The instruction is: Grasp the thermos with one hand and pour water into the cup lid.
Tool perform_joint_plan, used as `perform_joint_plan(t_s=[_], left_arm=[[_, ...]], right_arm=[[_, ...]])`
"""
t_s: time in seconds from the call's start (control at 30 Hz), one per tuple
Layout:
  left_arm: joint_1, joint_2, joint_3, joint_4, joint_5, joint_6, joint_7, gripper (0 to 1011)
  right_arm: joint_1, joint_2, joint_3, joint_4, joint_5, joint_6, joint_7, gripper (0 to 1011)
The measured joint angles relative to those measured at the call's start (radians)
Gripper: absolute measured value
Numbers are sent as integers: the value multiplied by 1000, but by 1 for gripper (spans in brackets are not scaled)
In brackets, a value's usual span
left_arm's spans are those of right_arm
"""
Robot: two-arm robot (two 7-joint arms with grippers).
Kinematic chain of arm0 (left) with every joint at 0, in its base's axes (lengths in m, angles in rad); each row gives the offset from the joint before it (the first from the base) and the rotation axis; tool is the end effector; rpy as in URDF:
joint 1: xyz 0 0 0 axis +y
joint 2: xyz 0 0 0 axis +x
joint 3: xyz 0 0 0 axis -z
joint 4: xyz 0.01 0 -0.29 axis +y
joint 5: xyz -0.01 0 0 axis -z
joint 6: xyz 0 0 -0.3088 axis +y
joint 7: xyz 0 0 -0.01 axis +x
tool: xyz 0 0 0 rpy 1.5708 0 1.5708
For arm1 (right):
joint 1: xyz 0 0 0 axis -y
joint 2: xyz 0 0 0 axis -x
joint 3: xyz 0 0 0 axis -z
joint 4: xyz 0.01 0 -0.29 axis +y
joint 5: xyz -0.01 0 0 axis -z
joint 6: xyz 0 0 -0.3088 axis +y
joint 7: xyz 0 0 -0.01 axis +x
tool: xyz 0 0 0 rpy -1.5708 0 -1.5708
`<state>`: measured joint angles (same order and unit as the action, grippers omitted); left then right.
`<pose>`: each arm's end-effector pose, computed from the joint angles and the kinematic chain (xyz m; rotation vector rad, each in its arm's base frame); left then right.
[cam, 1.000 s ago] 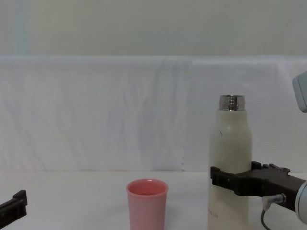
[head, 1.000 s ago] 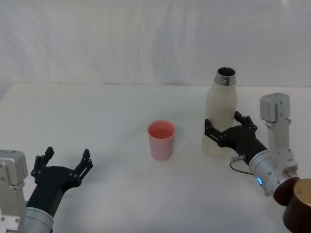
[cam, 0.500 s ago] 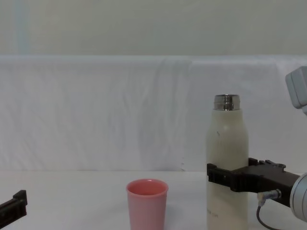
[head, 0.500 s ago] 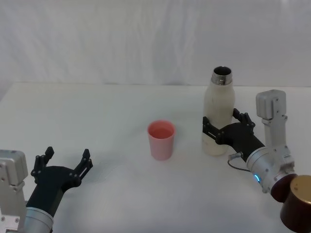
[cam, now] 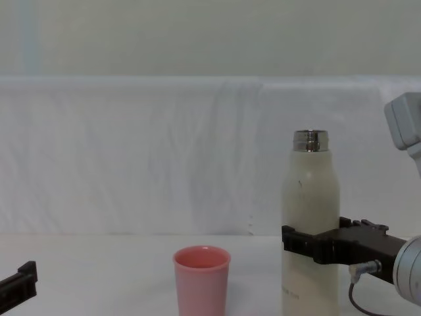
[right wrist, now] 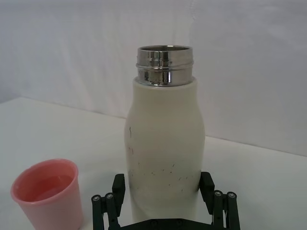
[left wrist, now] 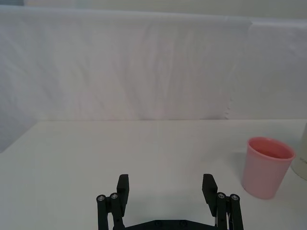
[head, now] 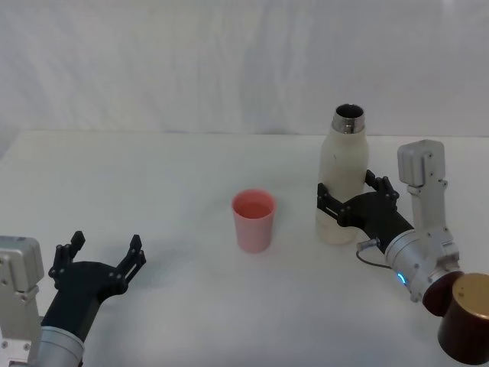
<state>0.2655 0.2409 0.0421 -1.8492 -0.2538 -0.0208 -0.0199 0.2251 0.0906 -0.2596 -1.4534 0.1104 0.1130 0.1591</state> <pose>0.2529 0.0375 -0.2853 -0.0381 0.0141 1.4461 0.3833 0.0526 -0.2657 -0.0508 -0.0008 -1.1681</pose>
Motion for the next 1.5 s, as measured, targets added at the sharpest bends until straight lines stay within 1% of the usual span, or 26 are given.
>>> perform_joint_plan(t_s=[1.2, 1.5], left_arm=[[0, 0, 0, 0, 0, 0, 0, 1001], [0, 0, 0, 0, 0, 0, 0, 1001]], right_arm=[[33, -22, 9, 52, -34, -17, -8, 1001], [39, -26, 13, 55, -40, -17, -11, 1001]])
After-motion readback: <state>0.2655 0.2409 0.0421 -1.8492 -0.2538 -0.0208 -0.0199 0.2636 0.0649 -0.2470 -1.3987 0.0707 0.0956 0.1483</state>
